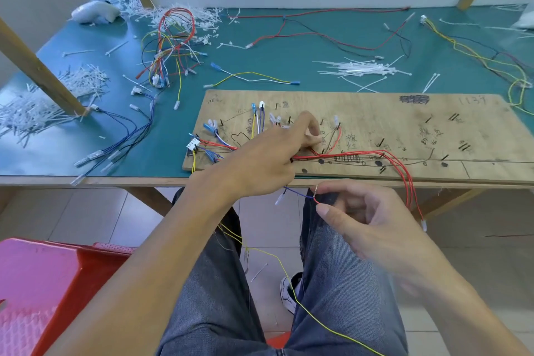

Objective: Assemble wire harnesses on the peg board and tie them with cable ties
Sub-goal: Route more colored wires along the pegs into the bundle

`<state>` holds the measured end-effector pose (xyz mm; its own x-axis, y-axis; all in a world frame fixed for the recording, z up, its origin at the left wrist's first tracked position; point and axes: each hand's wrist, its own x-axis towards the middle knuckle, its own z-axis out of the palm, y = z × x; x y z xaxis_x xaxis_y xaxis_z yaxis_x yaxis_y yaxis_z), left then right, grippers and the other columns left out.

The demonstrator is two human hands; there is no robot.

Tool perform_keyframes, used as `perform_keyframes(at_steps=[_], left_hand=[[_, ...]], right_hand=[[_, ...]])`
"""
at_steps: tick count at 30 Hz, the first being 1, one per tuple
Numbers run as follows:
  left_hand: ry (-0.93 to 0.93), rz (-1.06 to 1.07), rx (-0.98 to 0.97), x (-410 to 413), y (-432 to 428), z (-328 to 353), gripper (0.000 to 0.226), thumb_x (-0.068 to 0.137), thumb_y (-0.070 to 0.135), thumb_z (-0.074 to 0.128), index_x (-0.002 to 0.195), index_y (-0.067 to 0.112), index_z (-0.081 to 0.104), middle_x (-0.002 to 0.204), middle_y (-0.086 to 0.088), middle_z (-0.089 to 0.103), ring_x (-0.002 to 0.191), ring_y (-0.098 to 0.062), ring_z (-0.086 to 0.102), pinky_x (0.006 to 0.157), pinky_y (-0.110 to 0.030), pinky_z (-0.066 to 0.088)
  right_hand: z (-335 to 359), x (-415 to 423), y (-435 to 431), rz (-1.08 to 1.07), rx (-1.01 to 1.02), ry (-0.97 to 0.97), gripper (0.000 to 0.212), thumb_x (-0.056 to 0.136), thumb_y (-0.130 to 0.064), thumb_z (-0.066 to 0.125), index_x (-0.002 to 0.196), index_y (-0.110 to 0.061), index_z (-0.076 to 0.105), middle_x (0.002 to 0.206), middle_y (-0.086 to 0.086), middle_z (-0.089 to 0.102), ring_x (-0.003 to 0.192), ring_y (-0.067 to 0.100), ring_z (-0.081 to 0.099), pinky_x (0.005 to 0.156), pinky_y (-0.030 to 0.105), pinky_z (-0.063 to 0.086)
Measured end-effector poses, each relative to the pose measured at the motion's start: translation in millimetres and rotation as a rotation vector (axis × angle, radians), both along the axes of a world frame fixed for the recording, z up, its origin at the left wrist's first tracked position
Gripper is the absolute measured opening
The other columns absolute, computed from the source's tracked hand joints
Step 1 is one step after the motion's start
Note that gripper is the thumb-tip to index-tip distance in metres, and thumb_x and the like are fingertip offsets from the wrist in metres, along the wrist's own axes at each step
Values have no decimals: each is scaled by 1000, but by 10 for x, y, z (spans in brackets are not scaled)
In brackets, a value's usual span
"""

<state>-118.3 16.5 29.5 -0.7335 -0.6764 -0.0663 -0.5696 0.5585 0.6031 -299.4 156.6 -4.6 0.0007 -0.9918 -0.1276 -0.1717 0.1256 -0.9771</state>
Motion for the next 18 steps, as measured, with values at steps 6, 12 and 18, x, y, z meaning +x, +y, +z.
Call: perform_keyframes(at_steps=[6,12,18], left_hand=[[192,75,111,-16,-52,-52,76,74,-22,31,138,19,37,145,-10,58,128,-8,63,106,-34,53],[249,136,-8,-13,-4,5,74,74,-23,34,137,11,51,133,-5,68,125,-5,63,108,-24,48],[232,363,-350,495,288,-59,38,90,0,60,117,25,71,116,15,70,112,1,58,98,-5,37]], right_hand=[[122,-82,-121,53,161,-171,24,89,-36,75,109,-23,78,52,3,37,44,16,27,43,23,29],[171,-118,-173,150,236,-272,22,92,-26,74,109,-15,70,58,8,43,56,23,47,51,31,46],[283,-125,-279,283,289,-262,16,98,-13,70,108,-6,61,79,13,53,64,21,46,55,31,47]])
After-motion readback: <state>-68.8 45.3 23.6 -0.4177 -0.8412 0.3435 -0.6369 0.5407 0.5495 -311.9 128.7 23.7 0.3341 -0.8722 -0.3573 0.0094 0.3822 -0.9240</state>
